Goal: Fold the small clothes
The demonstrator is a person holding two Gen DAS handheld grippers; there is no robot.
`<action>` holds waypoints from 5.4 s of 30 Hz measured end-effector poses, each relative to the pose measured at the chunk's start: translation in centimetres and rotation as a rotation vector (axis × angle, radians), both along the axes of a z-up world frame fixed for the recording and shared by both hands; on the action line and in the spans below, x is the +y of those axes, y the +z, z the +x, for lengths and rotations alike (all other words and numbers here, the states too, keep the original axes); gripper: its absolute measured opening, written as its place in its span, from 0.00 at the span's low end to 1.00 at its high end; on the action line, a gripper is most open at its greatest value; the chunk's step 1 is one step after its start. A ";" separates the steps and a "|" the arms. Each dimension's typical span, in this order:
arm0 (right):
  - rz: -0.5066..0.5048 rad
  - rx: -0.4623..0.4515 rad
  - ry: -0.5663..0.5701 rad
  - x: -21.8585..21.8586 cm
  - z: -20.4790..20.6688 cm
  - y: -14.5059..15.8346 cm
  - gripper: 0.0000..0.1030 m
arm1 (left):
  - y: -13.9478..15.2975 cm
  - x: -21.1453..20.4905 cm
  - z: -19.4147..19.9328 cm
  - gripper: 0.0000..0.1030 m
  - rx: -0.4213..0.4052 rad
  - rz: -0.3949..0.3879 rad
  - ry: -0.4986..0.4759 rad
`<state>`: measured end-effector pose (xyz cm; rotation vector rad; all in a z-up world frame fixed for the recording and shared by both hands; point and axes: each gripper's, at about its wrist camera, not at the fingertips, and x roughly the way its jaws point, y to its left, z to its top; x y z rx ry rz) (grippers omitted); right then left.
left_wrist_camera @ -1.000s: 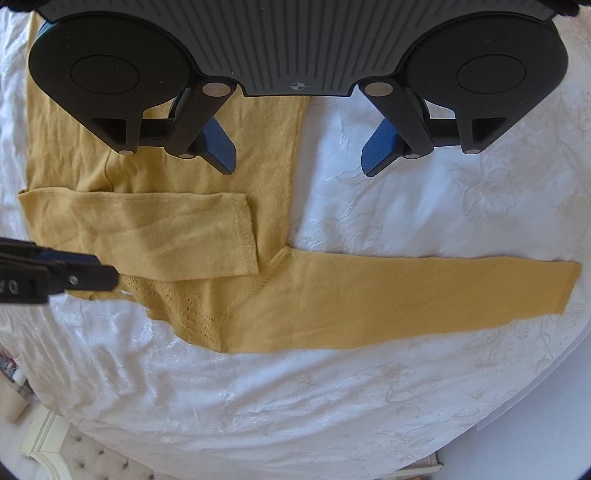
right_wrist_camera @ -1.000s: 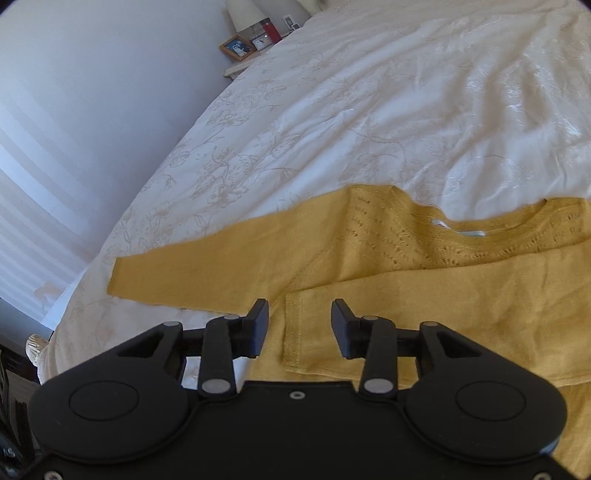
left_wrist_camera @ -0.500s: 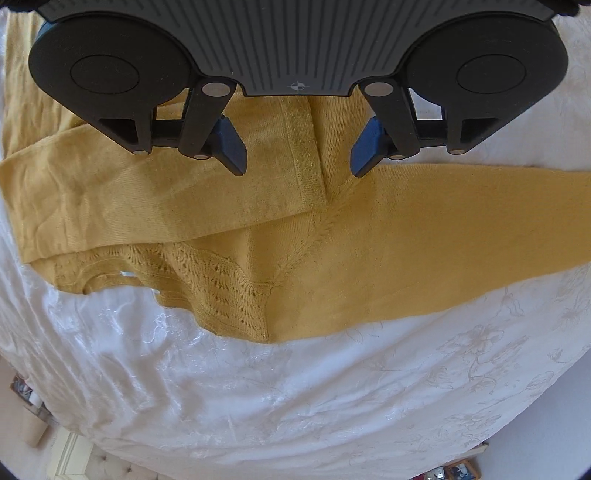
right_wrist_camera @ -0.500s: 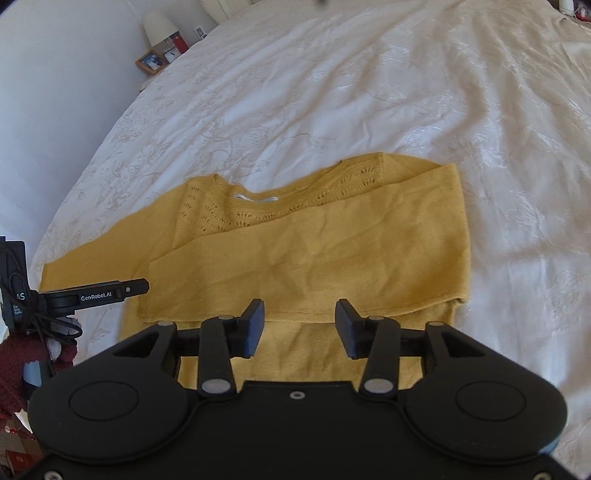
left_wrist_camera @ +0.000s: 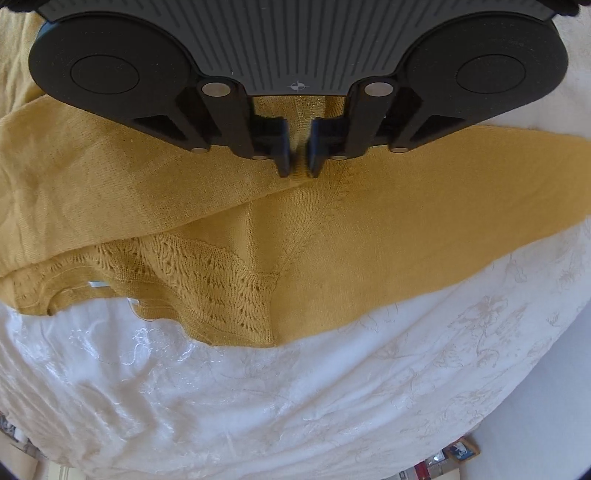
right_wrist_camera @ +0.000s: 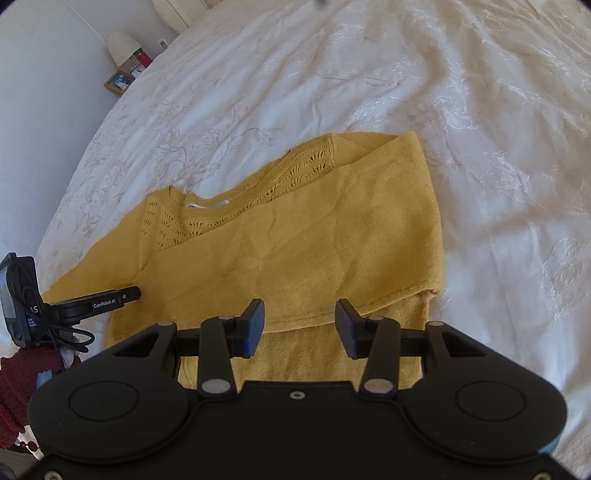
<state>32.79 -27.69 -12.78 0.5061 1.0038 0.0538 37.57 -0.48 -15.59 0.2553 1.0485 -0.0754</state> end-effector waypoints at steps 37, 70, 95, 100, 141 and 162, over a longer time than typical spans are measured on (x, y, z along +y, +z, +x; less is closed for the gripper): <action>-0.009 0.020 -0.104 -9.4 9.1 -4.9 0.66 | -2.1 2.5 2.8 0.20 -0.054 0.084 0.042; -0.188 -0.044 -0.054 -7.4 8.2 -1.9 0.64 | 1.9 5.2 1.7 0.86 -0.108 -0.028 0.221; -0.020 0.111 -0.011 -1.7 -10.8 -2.1 0.74 | 2.2 4.3 -14.6 0.86 0.121 -0.157 0.160; -0.010 0.164 -0.008 -1.6 -14.7 -2.9 0.75 | 1.7 3.6 -16.8 0.86 0.145 -0.161 0.143; 0.105 0.194 0.147 -1.7 -22.3 -5.7 0.57 | 1.3 1.0 -23.5 0.86 0.181 -0.122 0.071; -0.184 0.234 0.216 0.8 -21.1 -0.3 0.82 | 4.2 8.3 -19.3 0.86 0.084 -0.222 0.189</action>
